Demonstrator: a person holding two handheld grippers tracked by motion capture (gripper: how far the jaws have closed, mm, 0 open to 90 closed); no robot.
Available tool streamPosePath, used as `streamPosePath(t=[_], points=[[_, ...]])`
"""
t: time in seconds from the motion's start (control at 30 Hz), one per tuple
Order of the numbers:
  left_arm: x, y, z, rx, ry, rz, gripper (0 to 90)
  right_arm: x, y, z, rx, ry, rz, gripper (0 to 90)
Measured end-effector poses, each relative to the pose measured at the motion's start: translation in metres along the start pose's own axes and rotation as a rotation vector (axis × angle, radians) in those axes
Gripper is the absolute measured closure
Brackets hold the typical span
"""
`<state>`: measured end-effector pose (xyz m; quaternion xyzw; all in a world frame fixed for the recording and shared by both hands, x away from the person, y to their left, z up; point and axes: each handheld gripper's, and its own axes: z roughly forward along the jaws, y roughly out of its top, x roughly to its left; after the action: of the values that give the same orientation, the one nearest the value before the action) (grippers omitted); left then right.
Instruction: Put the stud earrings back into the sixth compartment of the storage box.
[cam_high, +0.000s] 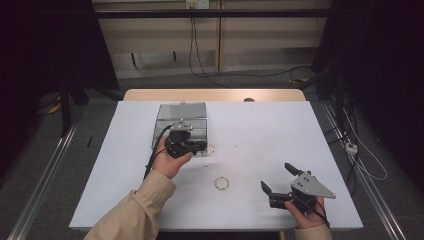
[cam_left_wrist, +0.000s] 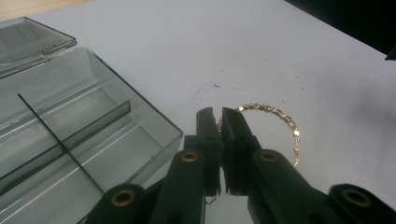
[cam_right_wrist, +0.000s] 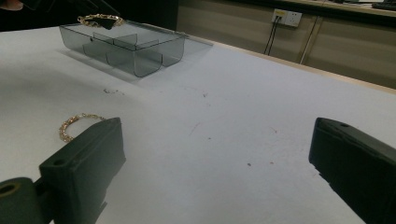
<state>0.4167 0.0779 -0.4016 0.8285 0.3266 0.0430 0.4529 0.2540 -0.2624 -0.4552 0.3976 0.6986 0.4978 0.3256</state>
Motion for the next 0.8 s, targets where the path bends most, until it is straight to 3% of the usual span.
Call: streamPosePath(t=[0.8], points=[[0.0095, 0.0094, 0.0022, 0.000, 0.027, -0.006, 86.8, 0.0002, 0.0002, -0.0001, 0.000, 0.002, 0.000, 3.0]])
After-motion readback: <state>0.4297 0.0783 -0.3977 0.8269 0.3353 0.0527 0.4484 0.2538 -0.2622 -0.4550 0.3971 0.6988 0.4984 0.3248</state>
